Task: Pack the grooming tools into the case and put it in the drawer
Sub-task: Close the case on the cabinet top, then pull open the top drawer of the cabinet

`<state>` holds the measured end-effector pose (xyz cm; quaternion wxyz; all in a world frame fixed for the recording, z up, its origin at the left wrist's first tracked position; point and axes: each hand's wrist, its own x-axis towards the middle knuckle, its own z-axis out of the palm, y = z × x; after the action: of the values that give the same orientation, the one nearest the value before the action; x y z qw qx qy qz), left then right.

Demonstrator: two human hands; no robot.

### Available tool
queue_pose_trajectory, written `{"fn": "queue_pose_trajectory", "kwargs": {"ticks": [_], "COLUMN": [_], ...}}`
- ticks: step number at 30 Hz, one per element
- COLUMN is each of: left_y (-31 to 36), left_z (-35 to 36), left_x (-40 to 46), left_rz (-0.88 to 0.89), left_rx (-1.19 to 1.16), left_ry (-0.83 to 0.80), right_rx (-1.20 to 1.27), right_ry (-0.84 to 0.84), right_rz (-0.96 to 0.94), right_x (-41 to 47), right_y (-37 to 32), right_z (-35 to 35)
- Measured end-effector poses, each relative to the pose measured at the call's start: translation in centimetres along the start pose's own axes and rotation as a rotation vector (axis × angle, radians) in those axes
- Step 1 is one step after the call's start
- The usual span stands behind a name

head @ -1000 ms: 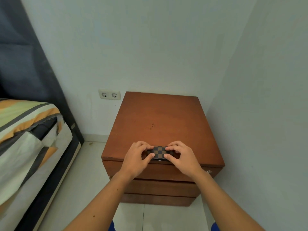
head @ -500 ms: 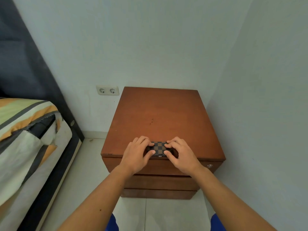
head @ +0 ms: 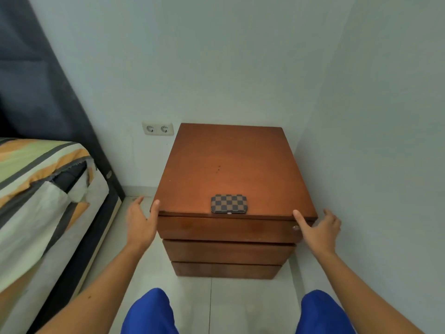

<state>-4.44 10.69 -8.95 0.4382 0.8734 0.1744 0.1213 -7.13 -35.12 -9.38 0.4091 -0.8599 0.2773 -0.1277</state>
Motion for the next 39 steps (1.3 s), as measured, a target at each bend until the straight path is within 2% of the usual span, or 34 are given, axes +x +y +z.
{"fn": "queue_pose_trajectory", "kwargs": {"ticks": [3,6,14,19,27,39], "left_y": [0.8,1.2,-1.3,-0.8,-1.9,-4.2], "left_z": [0.5,1.5,1.7,1.5,0.0,-2.4], "left_x": [-0.7,-1.6,-3.1,-5.9,-11.1,-18.0], "left_rz": [-0.183,-0.228,-0.191,-0.204,-0.230,-0.164], "left_rx": [-0.300,-0.370,-0.222,-0.092,-0.114,-0.120], "left_ry": [-0.169,-0.214,-0.147,-0.034,0.046,0.074], "right_rx": [0.189,0.229,0.234,0.196,0.192,0.222], "right_ry": [-0.178,-0.187,-0.142,-0.141,-0.125,-0.082], "right_rz": [0.155,0.171,0.208,0.200,0.188,0.173], "right_x": [0.4,-0.1,-2.2,-4.4,-9.1,-15.7], "right_y": [0.9,1.3,1.8,2.5,4.0,5.9], "right_z": [0.6,1.7,1.8,0.6,-1.7,-4.7]}}
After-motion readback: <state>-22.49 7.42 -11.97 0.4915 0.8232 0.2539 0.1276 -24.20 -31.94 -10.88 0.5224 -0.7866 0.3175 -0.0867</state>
